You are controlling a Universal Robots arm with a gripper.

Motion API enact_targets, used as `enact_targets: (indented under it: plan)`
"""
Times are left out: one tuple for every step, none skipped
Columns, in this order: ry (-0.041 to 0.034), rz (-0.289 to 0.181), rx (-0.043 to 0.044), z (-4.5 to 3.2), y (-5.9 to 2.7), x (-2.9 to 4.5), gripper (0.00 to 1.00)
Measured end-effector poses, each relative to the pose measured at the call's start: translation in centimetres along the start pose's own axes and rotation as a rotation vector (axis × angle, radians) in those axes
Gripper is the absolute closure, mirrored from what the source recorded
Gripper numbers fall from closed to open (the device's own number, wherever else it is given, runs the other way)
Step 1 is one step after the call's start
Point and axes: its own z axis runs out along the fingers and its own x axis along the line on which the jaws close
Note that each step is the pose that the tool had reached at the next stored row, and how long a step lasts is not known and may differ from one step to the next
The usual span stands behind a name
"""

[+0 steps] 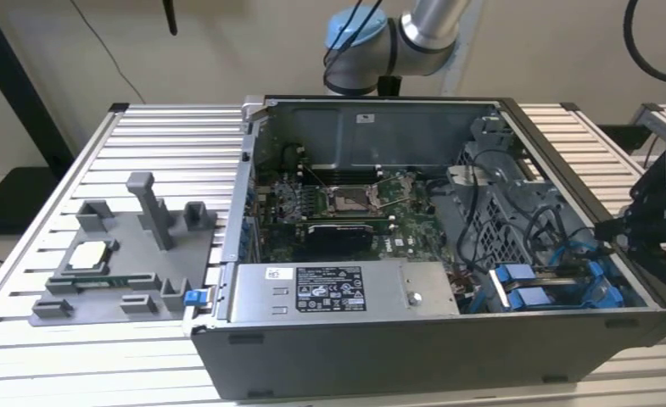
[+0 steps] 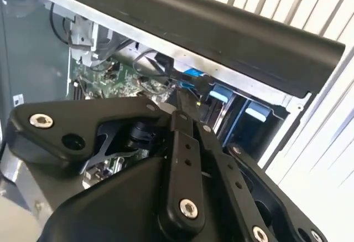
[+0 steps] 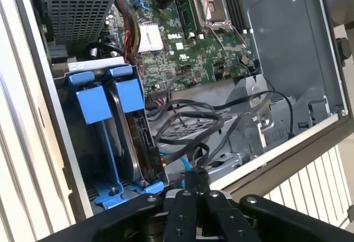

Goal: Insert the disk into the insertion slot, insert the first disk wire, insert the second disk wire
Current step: 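Insert the second disk wire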

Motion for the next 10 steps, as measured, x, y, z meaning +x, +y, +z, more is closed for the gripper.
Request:
enact_targets:
  plan:
    - [-0.0033,0.0,-0.001,-0.12,-0.05,0.16,0.0]
    - [-0.0042,0.0,-0.0013,-0.23,-0.11,0.33,0.0]
    - [-0.0043,0.0,-0.0016,-0.28,-0.19,0.46,0.0]
    - [-0.0041,-0.002,-0.0023,-0.24,-0.32,0.54,0.0]
    - [-0.0037,-0.004,-0.0038,-0.12,-0.51,0.59,0.0]
    - [-0.0033,-0.007,-0.0055,0.03,-0.75,0.65,0.0]
    - [-0.0028,-0.009,-0.0069,0.18,-1.0,0.7,0.0]
    - [-0.0023,-0.011,-0.0077,0.3,-1.23,0.74,0.0]
    - [-0.002,-0.012,-0.0085,0.42,-1.45,0.83,0.0]
    - [-0.0019,-0.013,-0.0091,0.53,-1.63,0.96,0.0]
